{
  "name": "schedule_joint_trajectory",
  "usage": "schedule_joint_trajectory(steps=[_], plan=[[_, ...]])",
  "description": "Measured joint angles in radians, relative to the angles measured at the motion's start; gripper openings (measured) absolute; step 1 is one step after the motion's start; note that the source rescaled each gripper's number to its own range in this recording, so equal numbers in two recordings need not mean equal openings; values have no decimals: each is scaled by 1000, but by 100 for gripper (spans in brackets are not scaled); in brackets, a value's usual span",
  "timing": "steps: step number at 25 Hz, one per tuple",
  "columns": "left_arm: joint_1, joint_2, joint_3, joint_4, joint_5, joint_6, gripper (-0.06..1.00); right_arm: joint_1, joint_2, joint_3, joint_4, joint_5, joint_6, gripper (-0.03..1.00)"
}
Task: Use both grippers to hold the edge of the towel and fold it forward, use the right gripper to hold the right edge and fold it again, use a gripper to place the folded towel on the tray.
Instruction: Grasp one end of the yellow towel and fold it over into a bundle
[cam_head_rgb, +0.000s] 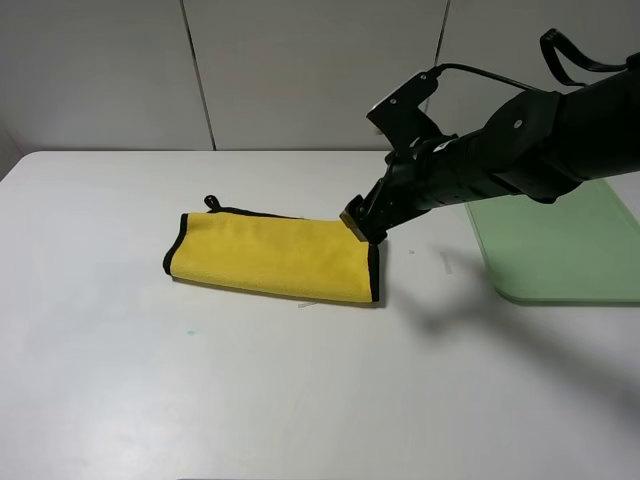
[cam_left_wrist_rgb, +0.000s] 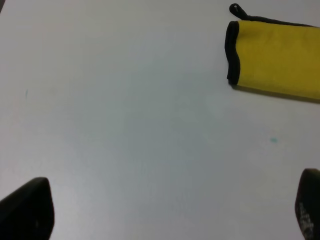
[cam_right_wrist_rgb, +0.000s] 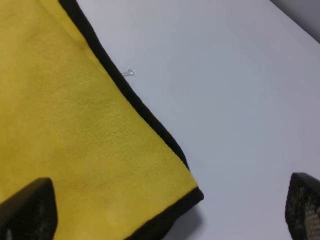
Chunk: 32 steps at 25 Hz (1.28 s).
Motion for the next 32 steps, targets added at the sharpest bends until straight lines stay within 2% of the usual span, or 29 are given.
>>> schedule_joint_trajectory(steps=[6, 13, 17, 24, 32], plan=[[0, 0, 0, -3, 0, 0, 97, 0, 0, 0, 0, 0, 119, 100], [0, 0, 0, -3, 0, 0, 97, 0, 0, 0, 0, 23, 363, 100], [0, 0, 0, -3, 0, 1, 97, 0, -1, 23, 2, 17, 463, 100], [0, 0, 0, -3, 0, 1, 97, 0, 13, 86, 30, -36, 534, 100], [0, 0, 0, -3, 0, 2, 97, 0, 182, 88, 87, -84, 545, 100]])
